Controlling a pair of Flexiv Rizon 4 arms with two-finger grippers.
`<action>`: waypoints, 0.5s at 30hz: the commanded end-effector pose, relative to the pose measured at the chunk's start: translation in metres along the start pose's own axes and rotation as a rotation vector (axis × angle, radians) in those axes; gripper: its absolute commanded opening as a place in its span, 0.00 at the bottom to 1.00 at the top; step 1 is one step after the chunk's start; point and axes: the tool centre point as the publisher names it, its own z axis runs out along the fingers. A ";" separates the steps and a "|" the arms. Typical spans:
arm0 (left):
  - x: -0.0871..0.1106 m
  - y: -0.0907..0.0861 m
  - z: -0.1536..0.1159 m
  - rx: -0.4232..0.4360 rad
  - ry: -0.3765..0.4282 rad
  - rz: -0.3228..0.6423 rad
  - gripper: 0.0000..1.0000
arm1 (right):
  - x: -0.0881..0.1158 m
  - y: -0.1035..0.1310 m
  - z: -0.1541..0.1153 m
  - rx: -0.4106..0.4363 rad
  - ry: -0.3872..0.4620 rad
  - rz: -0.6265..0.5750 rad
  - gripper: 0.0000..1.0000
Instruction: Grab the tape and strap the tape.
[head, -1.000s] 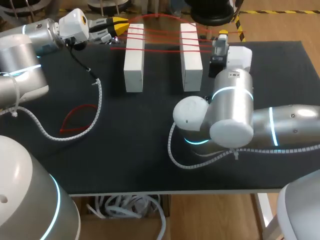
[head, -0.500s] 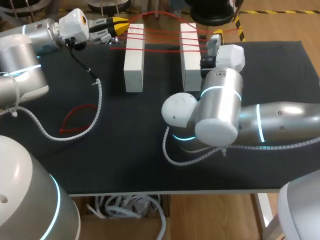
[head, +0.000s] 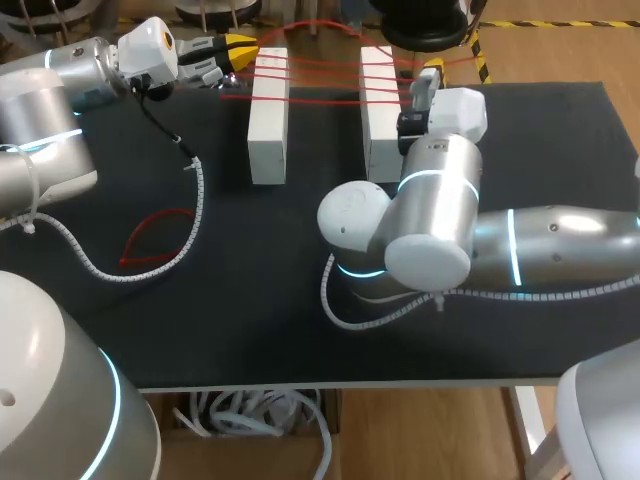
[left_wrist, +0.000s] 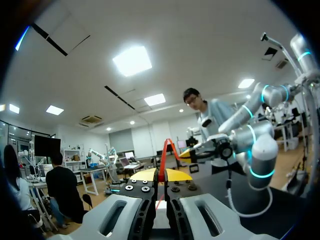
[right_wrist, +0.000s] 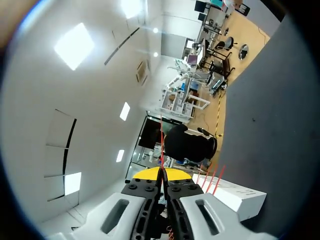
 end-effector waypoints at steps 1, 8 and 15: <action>0.000 0.002 0.000 0.004 0.001 0.003 0.00 | 0.002 0.002 0.001 0.005 -0.005 -0.001 0.00; 0.000 0.002 0.000 0.004 0.001 0.003 0.00 | 0.015 0.003 -0.003 0.000 0.105 -0.102 0.00; 0.000 0.002 0.000 0.004 0.001 0.003 0.00 | 0.035 0.003 -0.006 -0.041 0.200 -0.327 0.00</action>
